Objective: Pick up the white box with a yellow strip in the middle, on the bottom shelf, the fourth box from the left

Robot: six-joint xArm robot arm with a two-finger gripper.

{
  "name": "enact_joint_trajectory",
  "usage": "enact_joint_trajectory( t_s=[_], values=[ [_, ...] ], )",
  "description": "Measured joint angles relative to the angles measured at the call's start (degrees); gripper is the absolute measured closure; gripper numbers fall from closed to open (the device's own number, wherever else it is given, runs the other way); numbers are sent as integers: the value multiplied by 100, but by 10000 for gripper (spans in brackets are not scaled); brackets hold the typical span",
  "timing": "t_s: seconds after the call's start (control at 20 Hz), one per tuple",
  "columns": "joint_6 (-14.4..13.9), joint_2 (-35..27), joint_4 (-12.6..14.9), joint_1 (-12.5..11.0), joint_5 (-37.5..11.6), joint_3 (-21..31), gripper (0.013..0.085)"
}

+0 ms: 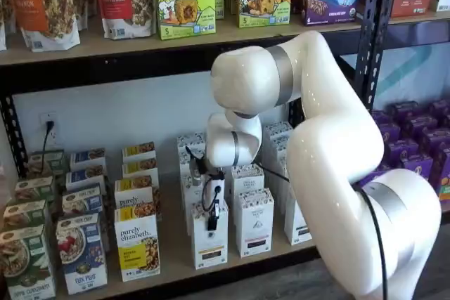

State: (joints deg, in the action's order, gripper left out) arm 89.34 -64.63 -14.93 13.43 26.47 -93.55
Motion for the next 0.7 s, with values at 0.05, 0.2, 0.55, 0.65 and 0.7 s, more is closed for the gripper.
enact_joint_trajectory(
  t_s=[0.05,0.2,0.55,0.65,0.7],
  values=[
    [0,-1,-3,3,-1,-1,410],
    [12,0,-27,10,14,-6,490],
    [-84,90,70,31,-76,153,490],
    [-19,165,-6,41,-135,274,490],
    [17,208,-50,46,-159,341,490]
  ],
)
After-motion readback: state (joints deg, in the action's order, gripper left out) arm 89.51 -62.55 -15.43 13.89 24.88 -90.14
